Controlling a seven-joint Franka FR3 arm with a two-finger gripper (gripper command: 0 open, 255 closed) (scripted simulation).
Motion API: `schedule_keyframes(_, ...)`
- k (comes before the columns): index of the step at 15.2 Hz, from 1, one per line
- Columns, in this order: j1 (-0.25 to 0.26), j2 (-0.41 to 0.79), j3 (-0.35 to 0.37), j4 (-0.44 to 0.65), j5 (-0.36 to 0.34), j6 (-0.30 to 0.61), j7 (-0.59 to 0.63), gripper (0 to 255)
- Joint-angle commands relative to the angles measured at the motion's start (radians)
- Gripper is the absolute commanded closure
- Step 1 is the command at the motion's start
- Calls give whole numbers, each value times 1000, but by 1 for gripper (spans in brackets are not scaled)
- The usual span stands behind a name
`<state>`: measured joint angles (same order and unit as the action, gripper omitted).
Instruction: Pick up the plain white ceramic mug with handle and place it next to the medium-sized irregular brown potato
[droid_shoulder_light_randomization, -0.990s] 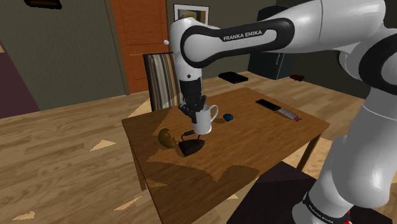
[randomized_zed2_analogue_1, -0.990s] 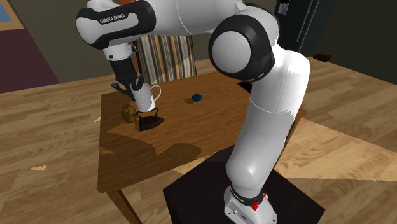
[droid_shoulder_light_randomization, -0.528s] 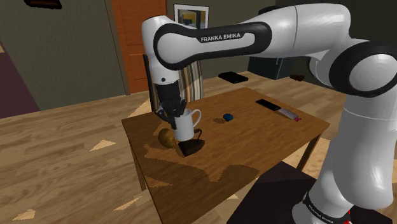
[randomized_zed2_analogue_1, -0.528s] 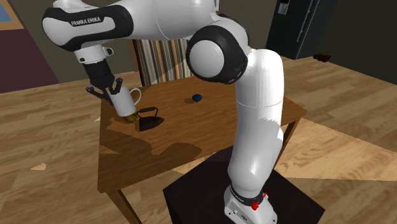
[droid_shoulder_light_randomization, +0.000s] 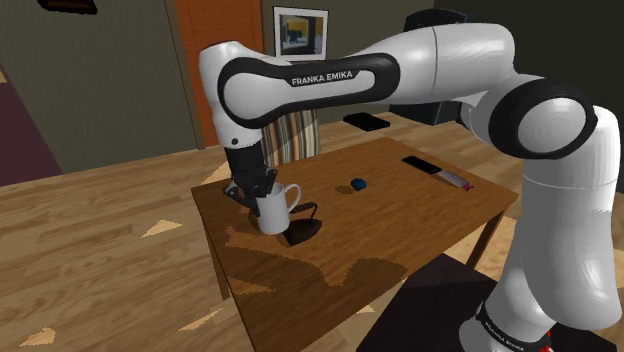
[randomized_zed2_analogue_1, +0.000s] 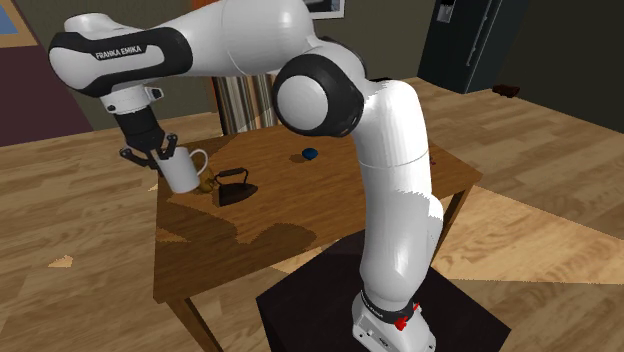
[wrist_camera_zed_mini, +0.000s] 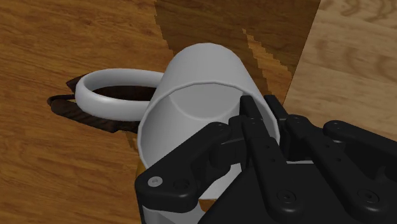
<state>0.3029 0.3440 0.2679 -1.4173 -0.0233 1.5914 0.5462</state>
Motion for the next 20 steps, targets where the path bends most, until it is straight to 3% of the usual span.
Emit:
schedule_keyframes(1,-1,-1,0,-27,0,27,0,255)
schedule_keyframes(20,-4,40,-7,-226,-11,265,-3,255)
